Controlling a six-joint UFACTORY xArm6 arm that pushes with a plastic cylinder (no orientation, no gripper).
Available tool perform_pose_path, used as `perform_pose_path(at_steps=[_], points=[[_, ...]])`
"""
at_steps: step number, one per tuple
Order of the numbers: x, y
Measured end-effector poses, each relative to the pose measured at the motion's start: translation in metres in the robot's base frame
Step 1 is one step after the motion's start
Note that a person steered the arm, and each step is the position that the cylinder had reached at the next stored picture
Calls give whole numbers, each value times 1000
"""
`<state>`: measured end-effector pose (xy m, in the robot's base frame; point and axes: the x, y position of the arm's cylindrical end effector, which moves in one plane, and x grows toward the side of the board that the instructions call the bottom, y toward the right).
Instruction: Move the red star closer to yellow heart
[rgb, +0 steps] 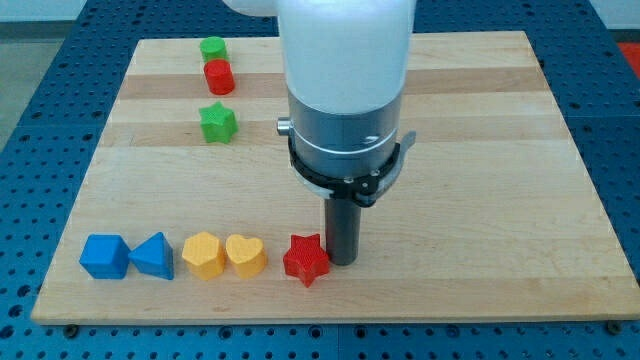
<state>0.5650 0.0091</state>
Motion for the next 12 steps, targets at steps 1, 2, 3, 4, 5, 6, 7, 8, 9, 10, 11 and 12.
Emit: perform_pose_path(at_steps=[1, 2, 3, 4, 5, 6, 7, 8, 9, 10, 11, 12], points=[[15, 2], [28, 2], [28, -2], [28, -8], [28, -14], [28, -17], [30, -21], [34, -24], [35, -25], [35, -32], [35, -40], [36, -41]])
